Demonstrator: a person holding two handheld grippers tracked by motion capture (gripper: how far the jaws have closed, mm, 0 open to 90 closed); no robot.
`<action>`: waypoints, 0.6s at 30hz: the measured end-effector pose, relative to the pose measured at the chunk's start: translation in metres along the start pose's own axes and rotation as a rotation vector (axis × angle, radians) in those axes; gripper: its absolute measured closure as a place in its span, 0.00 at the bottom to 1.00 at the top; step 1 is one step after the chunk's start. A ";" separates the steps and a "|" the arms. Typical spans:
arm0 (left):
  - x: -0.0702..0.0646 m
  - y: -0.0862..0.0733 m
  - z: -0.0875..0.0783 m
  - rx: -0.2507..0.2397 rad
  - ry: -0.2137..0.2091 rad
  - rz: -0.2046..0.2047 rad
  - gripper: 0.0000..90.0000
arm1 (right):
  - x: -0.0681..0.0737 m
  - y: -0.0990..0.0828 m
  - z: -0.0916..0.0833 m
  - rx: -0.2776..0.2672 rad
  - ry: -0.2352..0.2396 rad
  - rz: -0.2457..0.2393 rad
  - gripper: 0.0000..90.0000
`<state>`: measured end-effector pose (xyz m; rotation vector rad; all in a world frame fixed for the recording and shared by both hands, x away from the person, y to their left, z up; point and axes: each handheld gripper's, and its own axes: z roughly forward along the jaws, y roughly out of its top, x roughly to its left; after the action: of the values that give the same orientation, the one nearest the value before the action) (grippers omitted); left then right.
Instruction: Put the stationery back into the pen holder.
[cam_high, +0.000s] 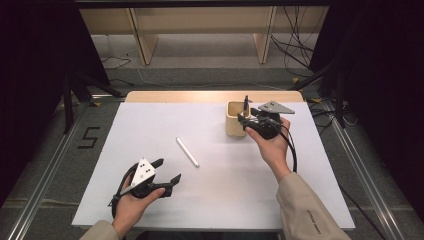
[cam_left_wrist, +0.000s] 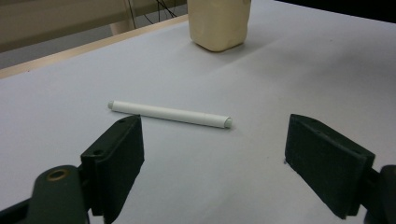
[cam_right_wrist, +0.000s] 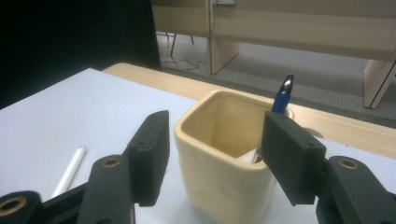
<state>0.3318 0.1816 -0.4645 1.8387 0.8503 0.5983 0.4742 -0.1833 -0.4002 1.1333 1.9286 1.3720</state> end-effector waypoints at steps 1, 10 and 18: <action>0.000 0.000 0.000 0.001 0.000 0.000 0.22 | 0.001 -0.001 -0.001 0.005 0.007 -0.001 0.46; 0.000 -0.001 0.001 0.005 -0.002 -0.003 0.22 | 0.016 -0.008 -0.009 0.036 0.048 -0.003 0.42; -0.001 -0.003 0.002 0.014 -0.005 -0.002 0.22 | 0.034 -0.020 -0.012 0.073 0.113 -0.004 0.37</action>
<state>0.3319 0.1803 -0.4678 1.8513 0.8549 0.5870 0.4406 -0.1631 -0.4123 1.1061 2.0744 1.4010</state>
